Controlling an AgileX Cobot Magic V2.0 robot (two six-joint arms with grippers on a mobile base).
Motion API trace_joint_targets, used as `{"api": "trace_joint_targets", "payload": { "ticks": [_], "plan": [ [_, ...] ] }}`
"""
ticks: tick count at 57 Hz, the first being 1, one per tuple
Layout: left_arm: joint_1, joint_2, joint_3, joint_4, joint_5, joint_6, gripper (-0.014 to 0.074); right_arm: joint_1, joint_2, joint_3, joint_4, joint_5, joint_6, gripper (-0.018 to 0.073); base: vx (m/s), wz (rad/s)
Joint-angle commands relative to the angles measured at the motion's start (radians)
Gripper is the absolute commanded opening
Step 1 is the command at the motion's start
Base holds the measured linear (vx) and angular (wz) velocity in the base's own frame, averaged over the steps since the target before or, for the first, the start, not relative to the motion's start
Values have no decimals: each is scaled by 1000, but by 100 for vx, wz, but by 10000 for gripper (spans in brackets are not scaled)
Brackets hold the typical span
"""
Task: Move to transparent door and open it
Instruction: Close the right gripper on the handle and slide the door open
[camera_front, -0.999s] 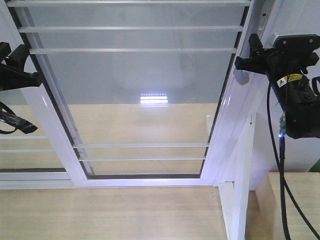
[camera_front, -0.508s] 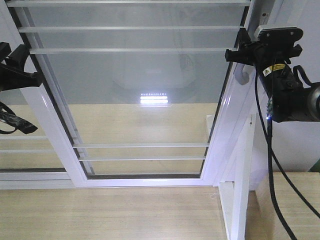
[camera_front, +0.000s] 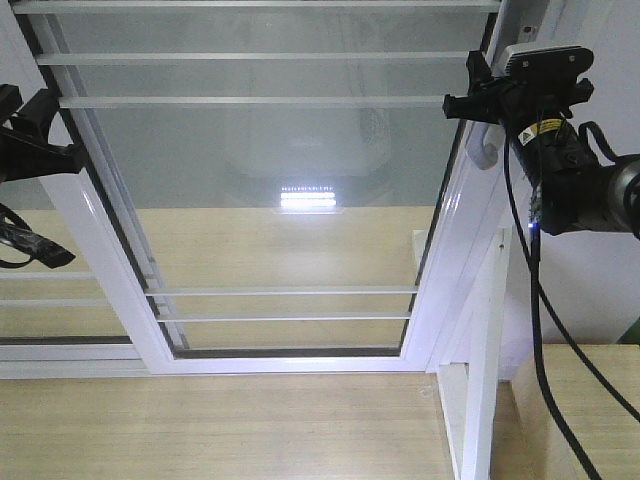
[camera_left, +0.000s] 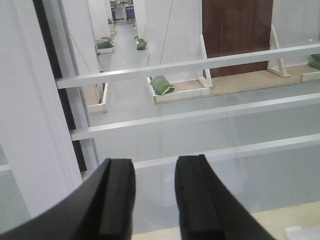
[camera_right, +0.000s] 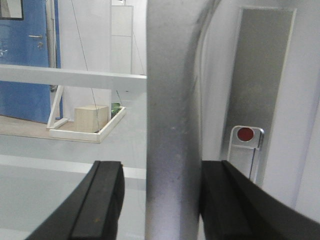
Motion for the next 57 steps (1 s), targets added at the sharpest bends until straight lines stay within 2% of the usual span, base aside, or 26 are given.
{"api": "trace_joint_targets", "payload": {
  "ticks": [1,26,57],
  "plan": [
    [-4,-26,-33,-9,-90,0,359,32,-52,-32,-90,-90,5,410,0,0],
    [-4,-26,-33,-9,-89,-1,359,156,-52,-65,-91,-86,6,410,0,0],
    [-4,-26,-33,-9,-89,-1,359,260,-52,-65,-98,-79,15,406,0,0]
  ]
}}
